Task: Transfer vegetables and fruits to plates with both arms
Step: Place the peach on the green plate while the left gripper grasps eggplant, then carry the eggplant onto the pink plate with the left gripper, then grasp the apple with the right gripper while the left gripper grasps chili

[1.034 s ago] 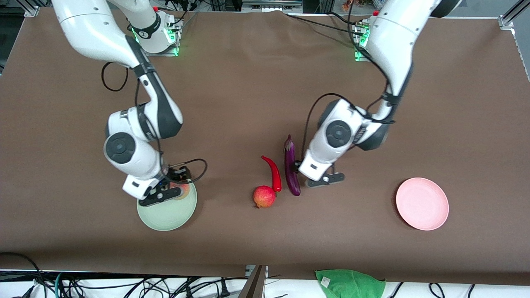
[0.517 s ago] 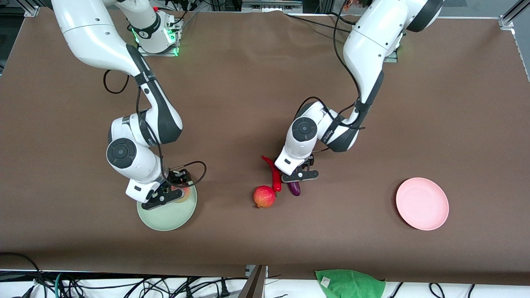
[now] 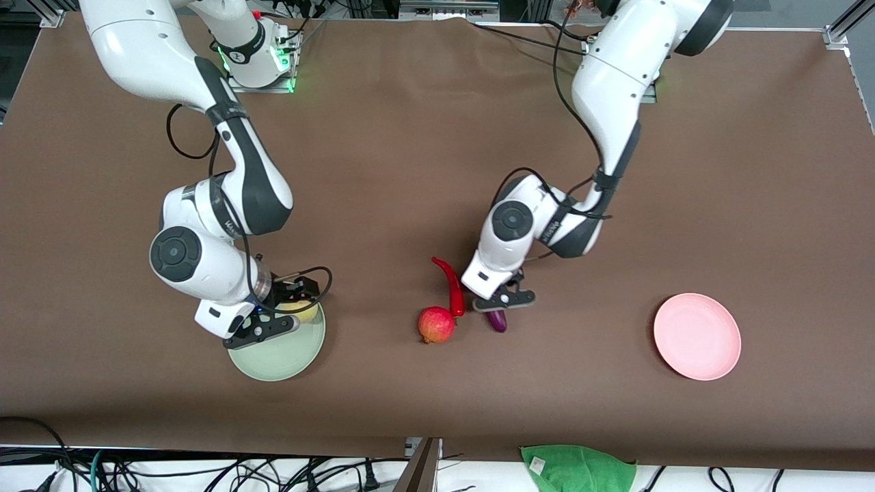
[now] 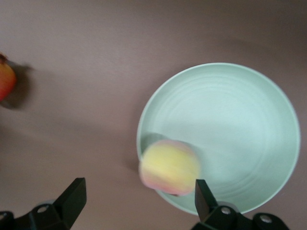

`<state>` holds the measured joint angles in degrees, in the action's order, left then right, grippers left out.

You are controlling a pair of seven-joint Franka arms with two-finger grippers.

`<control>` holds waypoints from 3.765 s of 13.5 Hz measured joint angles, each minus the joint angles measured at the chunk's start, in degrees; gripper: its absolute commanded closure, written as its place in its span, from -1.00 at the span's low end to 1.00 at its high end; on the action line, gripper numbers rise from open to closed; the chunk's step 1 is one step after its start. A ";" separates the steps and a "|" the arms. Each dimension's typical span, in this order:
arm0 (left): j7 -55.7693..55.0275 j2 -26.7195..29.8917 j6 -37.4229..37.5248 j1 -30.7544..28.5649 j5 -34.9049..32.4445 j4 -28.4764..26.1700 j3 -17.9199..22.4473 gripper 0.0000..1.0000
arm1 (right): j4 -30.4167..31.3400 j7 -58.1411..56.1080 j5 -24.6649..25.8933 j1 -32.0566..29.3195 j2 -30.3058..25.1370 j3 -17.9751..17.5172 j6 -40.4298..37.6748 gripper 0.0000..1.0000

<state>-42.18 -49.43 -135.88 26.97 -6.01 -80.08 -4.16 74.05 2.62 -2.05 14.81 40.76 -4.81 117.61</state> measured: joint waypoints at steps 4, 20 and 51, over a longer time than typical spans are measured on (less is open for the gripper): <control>23.71 4.05 4.48 -12.37 1.96 0.64 0.10 1.00 | 0.04 18.29 0.01 9.05 2.30 -0.23 7.47 -1.00; 65.20 3.04 6.22 -35.31 2.90 -1.94 0.17 0.74 | -5.78 34.75 1.34 18.12 20.25 0.98 43.29 -0.62; -0.47 -3.34 0.78 0.98 5.19 3.94 -4.55 -1.00 | -12.91 24.24 2.68 14.33 21.62 1.82 43.17 -1.00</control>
<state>-42.65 -52.77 -135.10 27.95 -0.82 -76.14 -8.70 61.14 26.86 0.63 29.14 62.38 -2.99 160.78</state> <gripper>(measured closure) 0.000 0.000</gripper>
